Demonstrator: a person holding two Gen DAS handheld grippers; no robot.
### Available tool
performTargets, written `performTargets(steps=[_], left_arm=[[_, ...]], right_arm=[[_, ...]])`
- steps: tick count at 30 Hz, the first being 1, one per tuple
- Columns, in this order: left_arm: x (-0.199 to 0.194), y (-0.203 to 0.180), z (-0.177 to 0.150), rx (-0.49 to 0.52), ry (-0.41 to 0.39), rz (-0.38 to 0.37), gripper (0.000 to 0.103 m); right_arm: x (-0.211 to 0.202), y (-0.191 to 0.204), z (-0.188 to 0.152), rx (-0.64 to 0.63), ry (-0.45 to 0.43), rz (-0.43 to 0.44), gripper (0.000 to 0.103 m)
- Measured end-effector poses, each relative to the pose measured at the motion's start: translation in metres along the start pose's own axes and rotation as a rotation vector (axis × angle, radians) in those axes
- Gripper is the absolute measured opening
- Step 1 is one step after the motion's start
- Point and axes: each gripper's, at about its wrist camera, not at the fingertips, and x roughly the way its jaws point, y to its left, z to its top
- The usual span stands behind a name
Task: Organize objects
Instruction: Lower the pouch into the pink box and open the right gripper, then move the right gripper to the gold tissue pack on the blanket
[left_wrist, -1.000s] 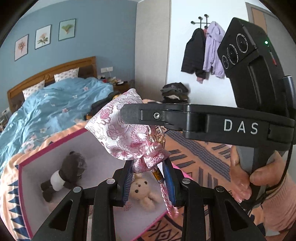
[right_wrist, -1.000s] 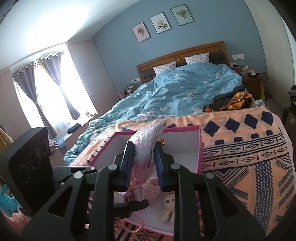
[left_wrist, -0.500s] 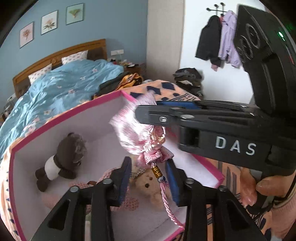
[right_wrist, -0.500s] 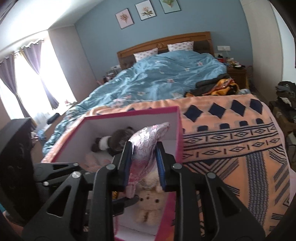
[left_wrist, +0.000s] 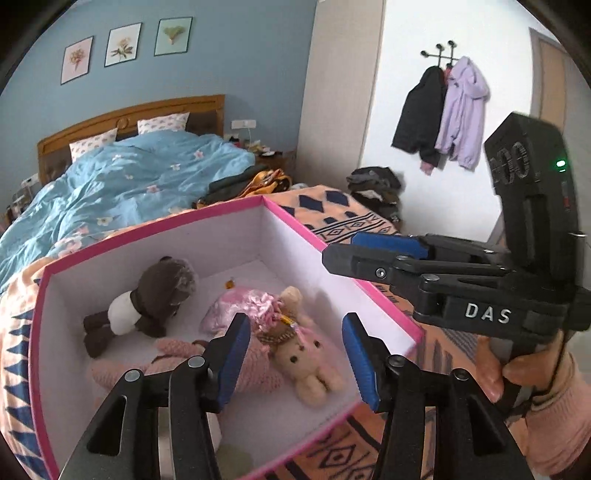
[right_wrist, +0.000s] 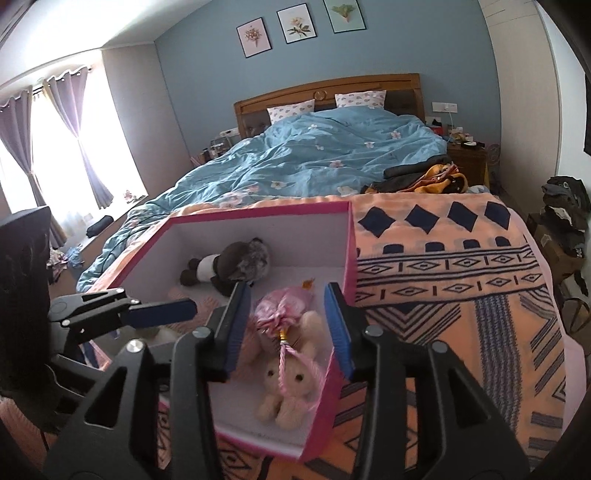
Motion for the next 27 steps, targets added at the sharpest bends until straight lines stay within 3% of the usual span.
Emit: performTargets(steps=[3,12,22,27], left_arm=[[-0.020,-0.003,-0.009,0.007,-0.035,-0.016,0.064],[-0.065,-0.011,-0.033,-0.004,-0.104,-0.028,0.067],[-0.077,-0.032,-0.066,0.011,-0.103,0.004,0.080],[-0.077,-0.040,-0.077,-0.004,-0.094,0.003,0.080]], right_arm=[[-0.012,0.002,-0.008,0.021,-0.006,0.046,0.046],[-0.047,0.012,-0.029,0.050,-0.020,0.148,0.051],[-0.075,0.030,-0.060,0.031,0.002,0.215,0.054],[-0.083,0.034,-0.073,0.023,0.007,0.221,0.062]])
